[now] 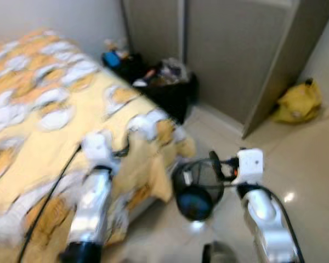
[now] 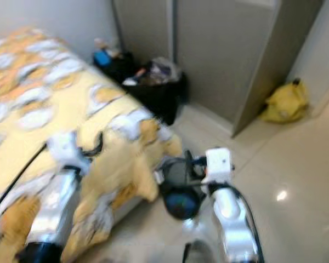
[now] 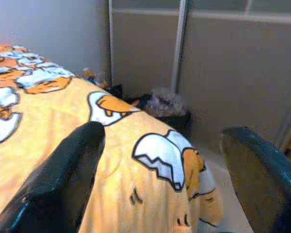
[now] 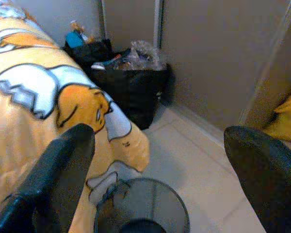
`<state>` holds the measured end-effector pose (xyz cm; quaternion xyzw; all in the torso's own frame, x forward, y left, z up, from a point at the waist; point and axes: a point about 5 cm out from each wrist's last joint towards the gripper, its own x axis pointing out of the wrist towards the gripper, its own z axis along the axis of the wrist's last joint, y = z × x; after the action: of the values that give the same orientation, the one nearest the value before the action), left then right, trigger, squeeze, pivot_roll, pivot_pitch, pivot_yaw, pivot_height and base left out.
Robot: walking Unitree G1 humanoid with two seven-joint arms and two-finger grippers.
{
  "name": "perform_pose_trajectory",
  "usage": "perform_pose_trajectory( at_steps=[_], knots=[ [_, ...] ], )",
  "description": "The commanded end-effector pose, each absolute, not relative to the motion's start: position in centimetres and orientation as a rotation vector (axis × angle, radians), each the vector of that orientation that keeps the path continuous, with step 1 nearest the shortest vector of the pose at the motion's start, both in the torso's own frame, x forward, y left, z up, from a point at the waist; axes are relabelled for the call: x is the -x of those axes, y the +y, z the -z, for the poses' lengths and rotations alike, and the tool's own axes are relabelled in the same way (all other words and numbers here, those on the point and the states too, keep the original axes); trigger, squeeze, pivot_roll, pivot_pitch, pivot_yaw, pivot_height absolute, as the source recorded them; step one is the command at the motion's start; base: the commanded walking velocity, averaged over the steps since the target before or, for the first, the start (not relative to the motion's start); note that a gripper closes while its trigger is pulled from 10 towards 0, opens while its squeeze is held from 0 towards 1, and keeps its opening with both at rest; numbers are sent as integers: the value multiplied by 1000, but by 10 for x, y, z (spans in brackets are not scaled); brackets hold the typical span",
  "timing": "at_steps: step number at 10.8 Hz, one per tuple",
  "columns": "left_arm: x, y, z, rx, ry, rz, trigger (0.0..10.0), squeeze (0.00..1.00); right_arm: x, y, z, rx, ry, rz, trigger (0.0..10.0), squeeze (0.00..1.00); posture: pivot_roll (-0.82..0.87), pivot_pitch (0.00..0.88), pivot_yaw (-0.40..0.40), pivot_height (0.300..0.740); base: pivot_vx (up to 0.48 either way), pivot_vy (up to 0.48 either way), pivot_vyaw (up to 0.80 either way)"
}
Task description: Clean up the room
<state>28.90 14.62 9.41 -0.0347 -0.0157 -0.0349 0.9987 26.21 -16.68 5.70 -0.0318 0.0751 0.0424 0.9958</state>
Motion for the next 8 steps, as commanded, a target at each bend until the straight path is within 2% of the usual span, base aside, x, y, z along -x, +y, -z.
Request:
perform_pose_trajectory(
  at_steps=[1,4,6,8],
  knots=[
    [-291,149,-98,78,-36,52,10000,0,-269,-165,-66,56,99,-92,10000,0,-148,0,74,740,0,0,738],
    [-288,152,-86,102,38,33,10000,0,-274,-163,-60,23,113,-90,10000,0,-171,0,105,740,0,0,694],
    [-286,155,-80,51,83,40,10000,0,-273,-166,-54,-32,133,-55,10000,0,-176,0,120,740,0,472,619],
    [-284,158,-77,57,99,4,10000,0,-267,-168,-45,-74,162,-38,10000,0,-170,0,114,740,0,0,575]
  ],
)
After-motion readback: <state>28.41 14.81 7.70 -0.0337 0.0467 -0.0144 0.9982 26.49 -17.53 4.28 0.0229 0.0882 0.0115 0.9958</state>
